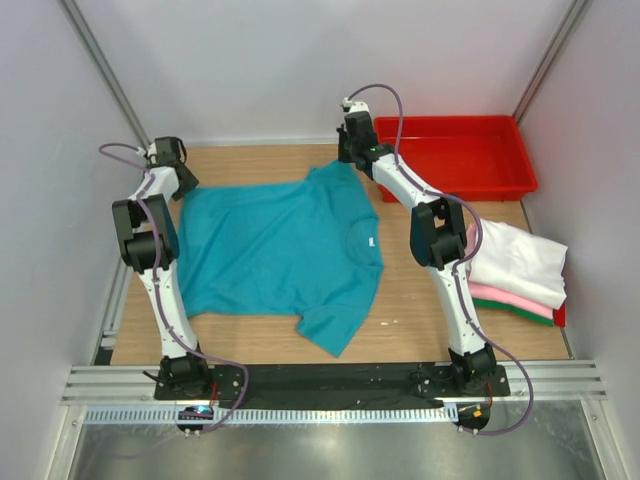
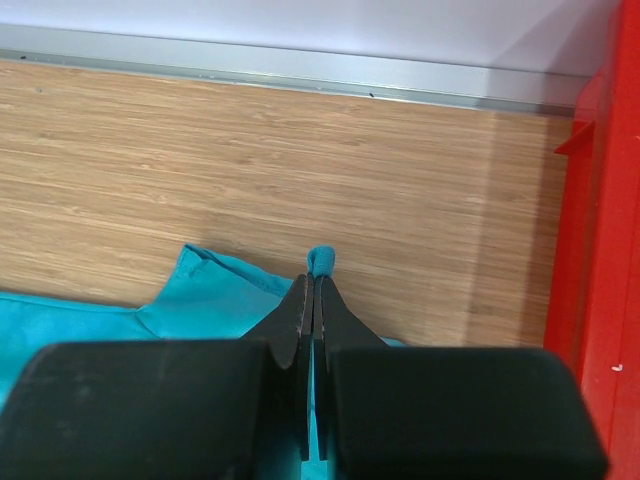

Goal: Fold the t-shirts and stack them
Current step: Flatten the tshirt out

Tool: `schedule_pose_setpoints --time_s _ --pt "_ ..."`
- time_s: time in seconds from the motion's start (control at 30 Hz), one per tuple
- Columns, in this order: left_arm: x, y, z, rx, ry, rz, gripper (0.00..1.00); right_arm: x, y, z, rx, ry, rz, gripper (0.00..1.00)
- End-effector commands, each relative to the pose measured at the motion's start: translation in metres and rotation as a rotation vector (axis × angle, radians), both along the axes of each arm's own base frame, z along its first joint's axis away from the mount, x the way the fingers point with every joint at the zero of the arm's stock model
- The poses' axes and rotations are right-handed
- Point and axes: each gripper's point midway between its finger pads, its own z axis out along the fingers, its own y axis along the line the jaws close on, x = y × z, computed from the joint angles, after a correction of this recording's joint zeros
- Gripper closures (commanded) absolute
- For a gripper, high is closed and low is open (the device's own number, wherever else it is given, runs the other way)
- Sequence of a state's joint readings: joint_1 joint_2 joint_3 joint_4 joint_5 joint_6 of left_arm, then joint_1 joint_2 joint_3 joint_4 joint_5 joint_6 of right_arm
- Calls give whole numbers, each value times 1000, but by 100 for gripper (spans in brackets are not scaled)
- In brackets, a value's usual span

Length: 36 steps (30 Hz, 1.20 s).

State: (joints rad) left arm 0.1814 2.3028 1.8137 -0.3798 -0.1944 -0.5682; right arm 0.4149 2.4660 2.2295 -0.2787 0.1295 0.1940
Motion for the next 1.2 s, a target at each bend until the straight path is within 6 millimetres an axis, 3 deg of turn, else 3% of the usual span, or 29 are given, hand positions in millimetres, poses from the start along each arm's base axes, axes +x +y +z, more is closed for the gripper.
schedule_pose_setpoints --time_s 0.0,0.03,0.1,0.13,0.17,0.23,0.37,0.57,0.6,0.7,0.73,0.8,0.83,0.93,0.97,1.03,1.07,1.13,1.17 --pt "4 10 2 37 0 25 57 9 -4 23 8 -53 -25 99" --pt "5 10 2 37 0 25 67 9 -4 21 5 -51 -26 99" --pt "5 11 -2 32 5 31 79 11 -6 23 4 -56 -36 99" --pt "6 10 -1 34 3 30 93 11 -7 23 3 -57 -39 99" --pt "7 13 3 47 -5 35 100 12 -7 25 6 -62 -43 99" --pt "10 18 10 67 -16 32 100 14 -6 29 13 -70 -43 99" --pt "21 22 42 110 -83 7 100 24 -1 64 84 -142 -30 99" --pt "31 16 106 134 -238 -58 100 26 1 122 138 -262 -11 99" --pt "29 14 126 141 -272 -62 100 24 -1 137 144 -287 -10 99" --pt "26 13 149 145 -323 -76 100 19 -3 159 138 -325 -1 99" --pt "23 10 166 149 -351 -95 100 15 -4 175 141 -348 1 99" --pt "17 9 178 158 -368 -104 100 10 -8 185 139 -361 1 99" --pt "13 6 200 168 -410 -118 100 3 -11 196 137 -376 5 99" --pt "3 -1 218 171 -452 -146 100 -7 -17 219 133 -412 2 99" --pt "-3 -3 237 177 -484 -154 100 -15 -20 234 134 -429 7 99" --pt "-12 -5 250 183 -504 -159 100 -27 -23 257 135 -462 16 99" --pt "-22 -7 272 195 -542 -161 100 -39 -27 279 137 -498 26 99" --pt "-33 -10 284 200 -561 -163 100 -53 -29 299 133 -534 38 99" --pt "-44 -13 306 213 -600 -166 100 -69 -33 323 143 -572 46 99"
